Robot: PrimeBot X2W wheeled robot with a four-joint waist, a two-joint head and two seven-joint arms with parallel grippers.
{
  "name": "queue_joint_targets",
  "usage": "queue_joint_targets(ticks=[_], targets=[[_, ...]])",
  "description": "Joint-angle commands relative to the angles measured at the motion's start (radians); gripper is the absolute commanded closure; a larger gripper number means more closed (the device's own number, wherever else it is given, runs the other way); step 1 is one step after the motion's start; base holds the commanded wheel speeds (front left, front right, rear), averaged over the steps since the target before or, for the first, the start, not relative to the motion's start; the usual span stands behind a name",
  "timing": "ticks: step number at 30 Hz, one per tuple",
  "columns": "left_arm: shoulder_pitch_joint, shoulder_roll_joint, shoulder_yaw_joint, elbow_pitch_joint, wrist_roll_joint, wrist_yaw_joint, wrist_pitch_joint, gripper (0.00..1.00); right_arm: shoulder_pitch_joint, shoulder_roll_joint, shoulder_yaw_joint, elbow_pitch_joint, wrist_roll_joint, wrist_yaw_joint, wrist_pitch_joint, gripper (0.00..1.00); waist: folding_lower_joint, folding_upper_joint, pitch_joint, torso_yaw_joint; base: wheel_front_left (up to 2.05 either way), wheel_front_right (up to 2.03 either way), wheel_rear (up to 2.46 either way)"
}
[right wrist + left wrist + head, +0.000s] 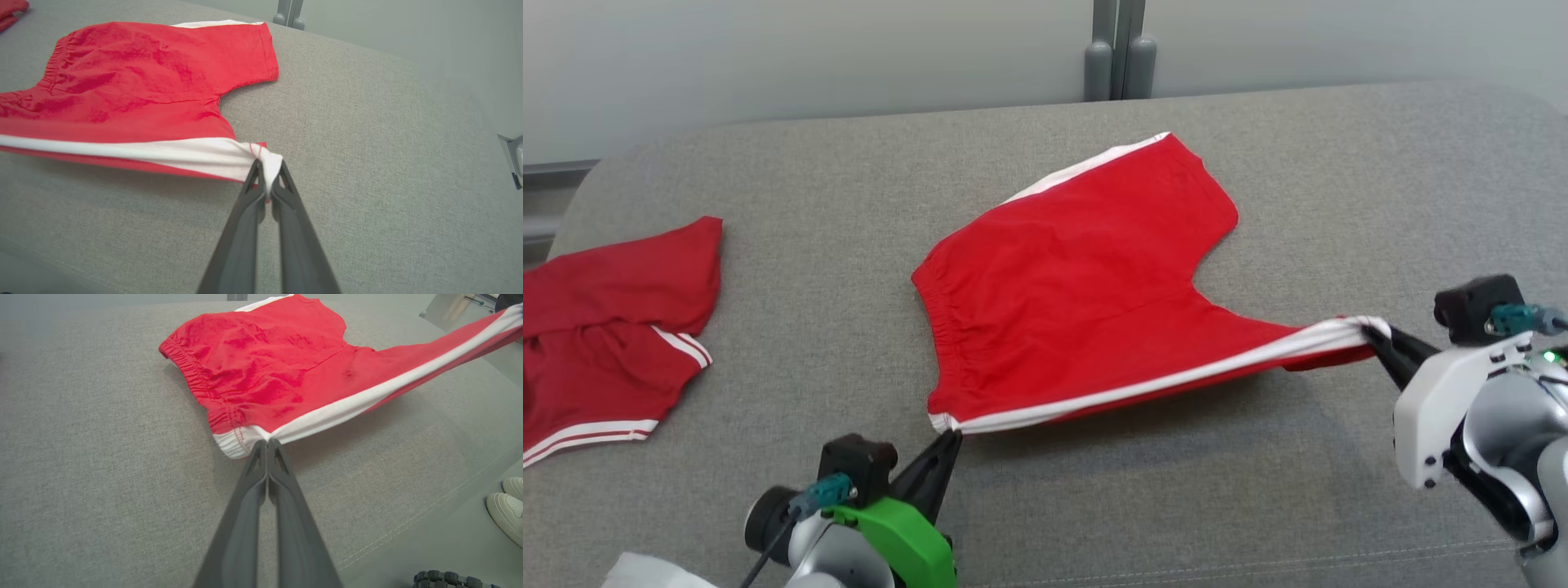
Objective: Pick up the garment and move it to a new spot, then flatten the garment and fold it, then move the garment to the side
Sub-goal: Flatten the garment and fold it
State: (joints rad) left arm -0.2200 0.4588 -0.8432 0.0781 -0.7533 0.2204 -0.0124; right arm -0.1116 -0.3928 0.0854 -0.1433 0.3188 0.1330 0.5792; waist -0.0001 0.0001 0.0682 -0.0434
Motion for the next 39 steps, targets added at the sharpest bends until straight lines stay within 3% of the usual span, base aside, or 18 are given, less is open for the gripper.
queue_joint_targets(ticks=[1,13,21,28,37,38,39], targets=[[-0.045,0.012,0.010,0.004,0.009,0.005,0.008,1.00,-0.055,-0.026,0.003,0.005,-0.001,-0.004,-0.005,1.00,0.0001,-0.0001,0.036,0.004,0.00,0.00,0.00],[-0.377,-0.072,0.031,0.088,0.059,-0.071,0.059,1.00,-0.570,-0.190,0.281,0.261,0.026,-0.003,-0.024,1.00,0.0001,-0.0001,0.248,0.058,0.00,0.00,0.00],[-0.549,-0.142,0.060,0.190,0.052,-0.108,0.051,1.00,-0.867,-0.237,0.485,0.454,0.072,-0.003,-0.083,1.00,0.0001,-0.0001,0.342,0.111,0.00,0.00,0.00],[-0.668,-0.195,0.088,0.290,0.042,-0.127,0.035,1.00,-1.064,-0.228,0.618,0.600,0.084,-0.003,-0.146,1.00,0.0001,-0.0001,0.397,0.141,0.00,0.00,0.00],[-0.768,-0.257,0.101,0.438,0.026,-0.152,0.017,1.00,-1.198,-0.166,0.706,0.783,0.114,-0.003,-0.213,1.00,0.0001,-0.0001,0.432,0.163,0.00,0.00,0.00],[-0.774,-0.266,0.102,0.457,0.023,-0.152,0.017,0.71,-1.207,-0.159,0.710,0.801,0.121,-0.003,-0.223,0.90,0.0001,-0.0001,0.436,0.165,0.00,0.00,0.00],[-0.784,-0.274,0.102,0.475,0.024,-0.156,0.011,0.05,-1.218,-0.152,0.710,0.819,0.126,-0.003,-0.238,0.35,0.0001,-0.0001,0.441,0.167,0.00,0.00,0.00]])
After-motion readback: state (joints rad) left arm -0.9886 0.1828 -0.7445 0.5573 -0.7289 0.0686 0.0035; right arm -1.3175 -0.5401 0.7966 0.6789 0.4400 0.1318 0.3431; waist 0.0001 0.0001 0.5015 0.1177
